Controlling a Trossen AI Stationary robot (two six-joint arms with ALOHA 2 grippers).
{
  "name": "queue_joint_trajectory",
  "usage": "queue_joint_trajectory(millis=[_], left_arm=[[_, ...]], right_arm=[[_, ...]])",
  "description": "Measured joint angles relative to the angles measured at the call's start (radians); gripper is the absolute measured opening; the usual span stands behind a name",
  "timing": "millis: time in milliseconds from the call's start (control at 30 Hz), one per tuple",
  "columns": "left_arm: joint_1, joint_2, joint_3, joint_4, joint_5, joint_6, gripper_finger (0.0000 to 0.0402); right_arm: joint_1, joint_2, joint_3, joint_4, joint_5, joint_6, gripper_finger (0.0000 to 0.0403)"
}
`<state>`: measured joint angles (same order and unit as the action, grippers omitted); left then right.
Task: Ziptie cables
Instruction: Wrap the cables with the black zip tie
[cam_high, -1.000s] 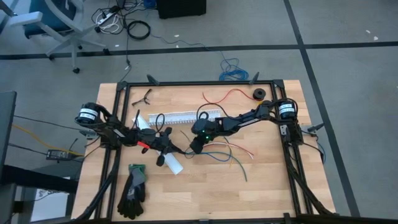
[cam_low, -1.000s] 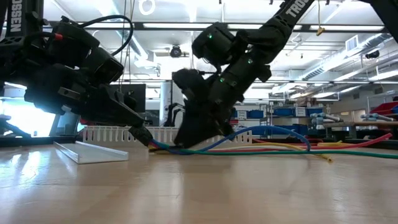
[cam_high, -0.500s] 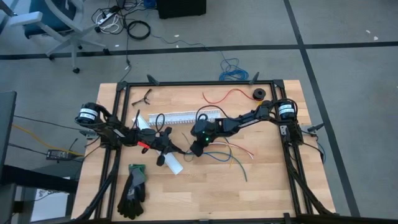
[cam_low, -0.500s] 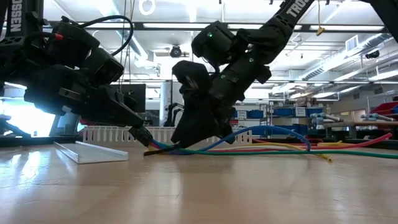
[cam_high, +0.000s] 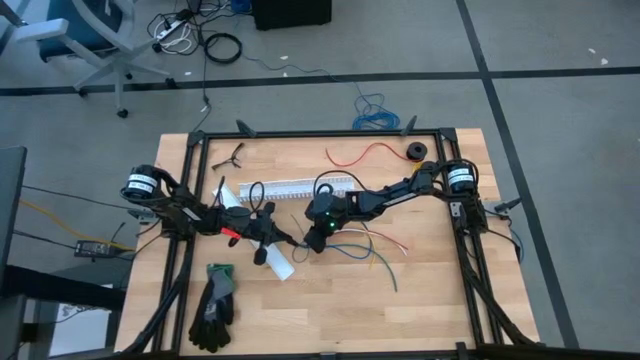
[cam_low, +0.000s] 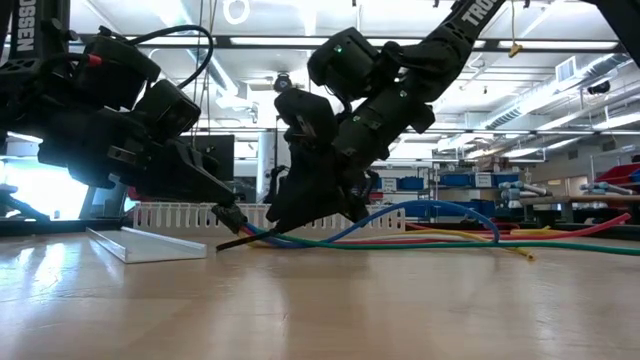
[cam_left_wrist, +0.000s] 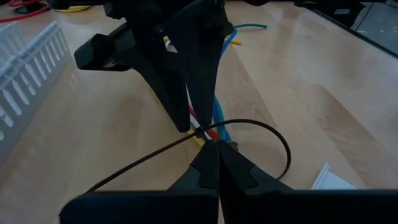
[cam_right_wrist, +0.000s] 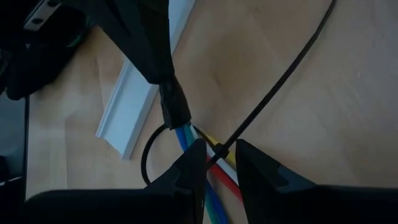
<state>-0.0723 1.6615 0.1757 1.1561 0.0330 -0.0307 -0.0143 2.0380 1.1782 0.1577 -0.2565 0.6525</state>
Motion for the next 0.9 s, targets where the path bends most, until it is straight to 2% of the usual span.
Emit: queue_joint_trajectory(millis=[667,900], left_arm=[[0.0,0.0,0.0,0.001,-0.005,0.0,0.0016],[0.0,0.0,0.0,0.002,-0.005,0.0,0.0017]], right_arm=[[0.0,0.0,0.0,0.005,0.003,-0.134,0.0075],[0.0,0.0,0.0,0.006,0.003,-0.133,0.0075]])
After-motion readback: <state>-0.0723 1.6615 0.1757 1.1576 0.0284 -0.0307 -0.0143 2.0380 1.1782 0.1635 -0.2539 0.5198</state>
